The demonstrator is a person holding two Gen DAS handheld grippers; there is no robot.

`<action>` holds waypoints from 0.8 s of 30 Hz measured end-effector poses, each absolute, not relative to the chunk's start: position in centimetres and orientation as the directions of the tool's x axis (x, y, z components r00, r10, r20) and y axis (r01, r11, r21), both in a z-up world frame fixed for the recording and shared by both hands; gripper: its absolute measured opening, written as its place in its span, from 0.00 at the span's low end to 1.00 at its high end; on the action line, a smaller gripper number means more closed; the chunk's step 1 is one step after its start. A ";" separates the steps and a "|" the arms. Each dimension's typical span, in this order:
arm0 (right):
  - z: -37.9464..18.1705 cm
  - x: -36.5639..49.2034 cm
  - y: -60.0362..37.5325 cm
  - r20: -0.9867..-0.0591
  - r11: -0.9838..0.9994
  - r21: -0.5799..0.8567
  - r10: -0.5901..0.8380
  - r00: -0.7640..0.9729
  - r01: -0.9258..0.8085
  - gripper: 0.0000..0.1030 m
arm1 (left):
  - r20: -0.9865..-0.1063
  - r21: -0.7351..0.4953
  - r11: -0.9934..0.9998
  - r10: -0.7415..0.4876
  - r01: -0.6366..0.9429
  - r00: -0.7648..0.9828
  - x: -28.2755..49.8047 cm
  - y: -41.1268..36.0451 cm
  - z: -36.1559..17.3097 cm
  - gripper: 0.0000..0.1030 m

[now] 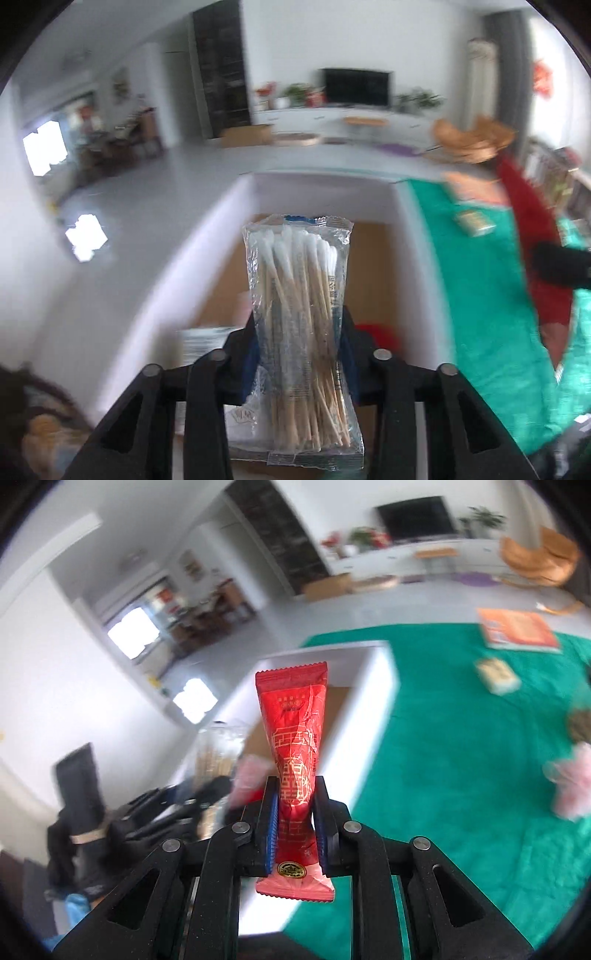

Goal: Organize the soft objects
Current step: 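Carry both items into the white box and open both tools, then withdraw both tools from the white box back over the table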

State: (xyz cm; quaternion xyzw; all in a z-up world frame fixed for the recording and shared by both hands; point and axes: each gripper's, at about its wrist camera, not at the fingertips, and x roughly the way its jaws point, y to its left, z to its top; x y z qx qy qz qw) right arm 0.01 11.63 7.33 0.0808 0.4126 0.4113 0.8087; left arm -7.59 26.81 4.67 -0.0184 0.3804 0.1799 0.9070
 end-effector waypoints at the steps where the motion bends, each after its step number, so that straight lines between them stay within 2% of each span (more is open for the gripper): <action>1: 7.1 -0.3 13.6 -0.595 0.623 0.476 0.748 0.294 -0.621 0.27 | -0.704 0.135 0.915 0.359 -0.380 0.613 -7.9 27.9 3.9 0.69; 2: 6.6 -0.6 15.1 -0.590 0.594 0.486 0.764 0.262 -0.641 0.37 | -0.708 0.148 0.898 0.389 -0.413 0.590 -8.3 28.8 3.4 0.91; 3: 6.0 -1.0 16.6 -0.594 0.569 0.493 0.773 0.223 -0.659 0.71 | -0.704 0.152 0.888 0.406 -0.435 0.583 -8.6 29.3 3.0 0.97; 4: 5.4 -1.4 17.4 -0.604 0.567 0.487 0.768 0.212 -0.665 0.77 | -0.698 0.157 0.879 0.421 -0.450 0.579 -9.0 29.8 2.7 0.98; 13: 2.0 -1.4 13.2 -0.697 0.708 0.344 0.632 0.337 -0.617 0.77 | -0.678 0.231 0.894 0.430 -0.383 0.596 -7.8 26.6 1.7 0.98; 24: -2.3 1.7 4.9 -0.738 0.816 0.388 0.554 0.385 -0.428 0.77 | -0.649 0.272 0.924 0.383 -0.269 0.657 -6.0 20.5 3.4 0.98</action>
